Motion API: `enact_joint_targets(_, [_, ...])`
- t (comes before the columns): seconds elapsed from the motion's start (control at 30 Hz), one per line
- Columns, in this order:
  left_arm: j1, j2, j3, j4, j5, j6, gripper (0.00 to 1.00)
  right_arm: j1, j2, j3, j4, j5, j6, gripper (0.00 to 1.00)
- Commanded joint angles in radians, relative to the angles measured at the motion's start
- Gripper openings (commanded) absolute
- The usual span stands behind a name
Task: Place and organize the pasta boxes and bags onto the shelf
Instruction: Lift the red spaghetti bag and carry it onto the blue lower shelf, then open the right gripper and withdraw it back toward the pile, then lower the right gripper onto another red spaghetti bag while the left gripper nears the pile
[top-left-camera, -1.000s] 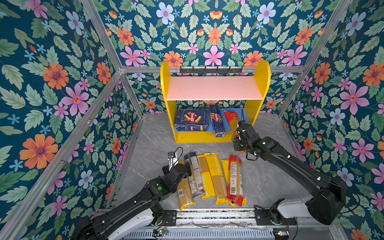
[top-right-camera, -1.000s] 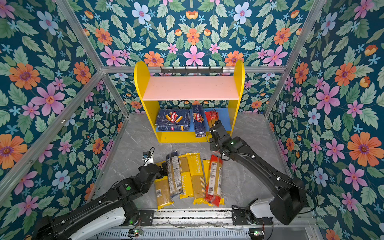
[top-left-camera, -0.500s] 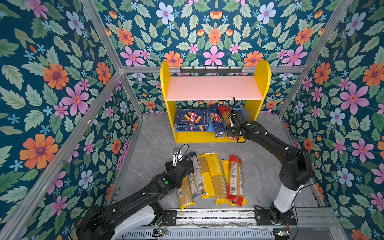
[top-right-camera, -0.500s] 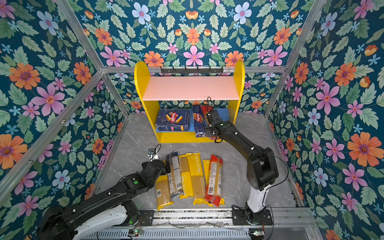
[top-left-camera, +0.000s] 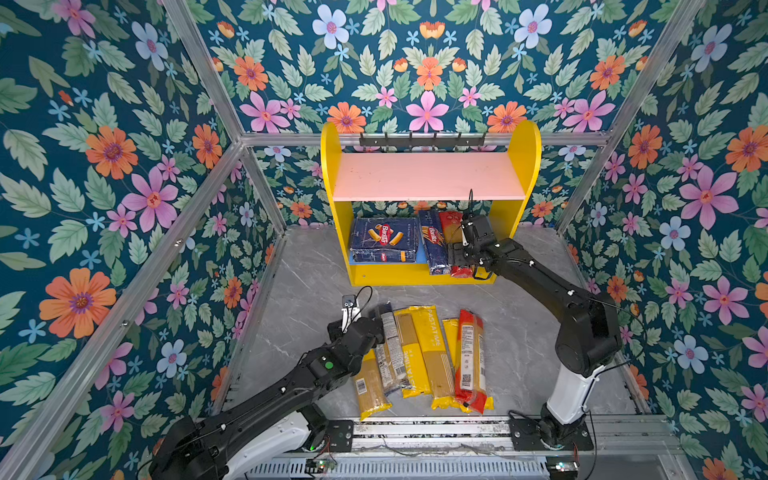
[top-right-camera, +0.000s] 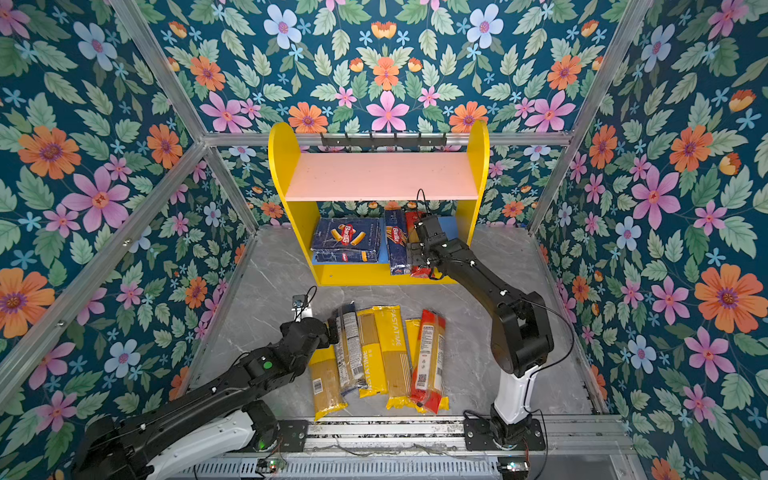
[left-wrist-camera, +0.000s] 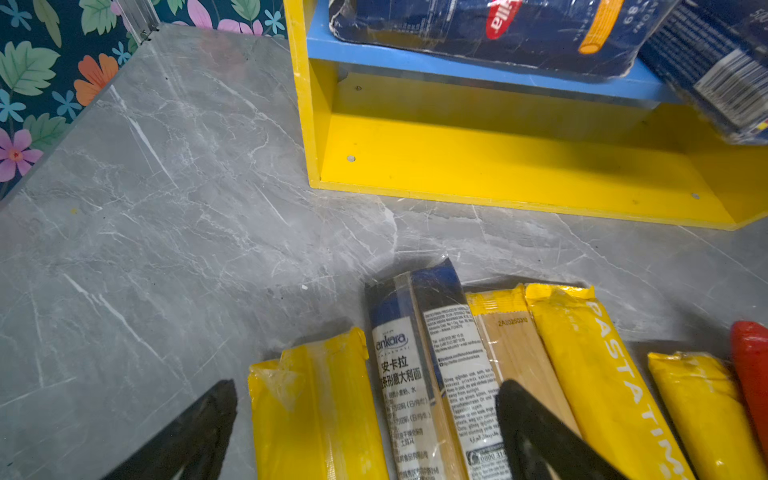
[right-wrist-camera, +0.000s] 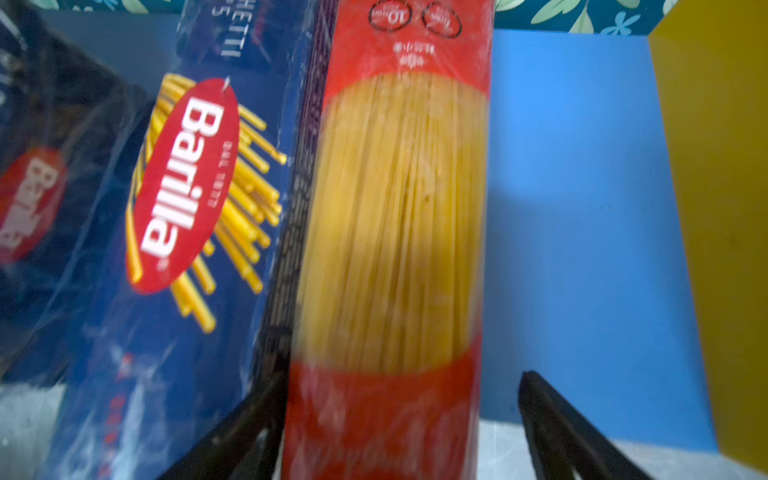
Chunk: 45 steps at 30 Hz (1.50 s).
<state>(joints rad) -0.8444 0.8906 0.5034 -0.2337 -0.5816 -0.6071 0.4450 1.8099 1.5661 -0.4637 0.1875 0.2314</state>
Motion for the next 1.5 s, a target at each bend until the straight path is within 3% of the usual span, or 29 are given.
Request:
enact_joint_targets(0.0, [0.002,-0.021,0.001,-0.033,-0.001,-0.024,0.99,0.0,-0.05,-0.036,0.023,0.004,0.017,0.88])
enact_joint_targets(0.3, [0.002,-0.164,-0.033,-0.119,0.039,-0.078,0.99,0.033,-0.311,-0.277,0.021,-0.019,0.097,0.88])
enact_joint_targets(0.5, [0.001,-0.248,-0.057,-0.158,0.068,-0.095,0.99,0.154,-0.474,-0.438,-0.044,0.077,0.189,0.88])
enact_joint_targets(0.73, [0.001,-0.288,-0.093,-0.13,0.153,-0.108,0.99,0.348,-0.673,-0.687,-0.082,0.144,0.402,0.88])
enact_joint_targets(0.97, [-0.025,-0.23,-0.148,0.061,0.329,-0.119,0.98,0.61,-0.667,-0.79,-0.19,0.295,0.662,0.88])
enact_joint_targets(1.23, [-0.227,-0.123,-0.115,0.108,0.221,-0.136,0.98,0.762,-0.66,-0.896,-0.19,0.329,0.874,0.88])
enact_joint_targets(1.47, [-0.288,-0.057,-0.108,0.161,0.216,-0.148,0.98,0.798,-0.644,-0.94,-0.142,0.304,0.932,0.88])
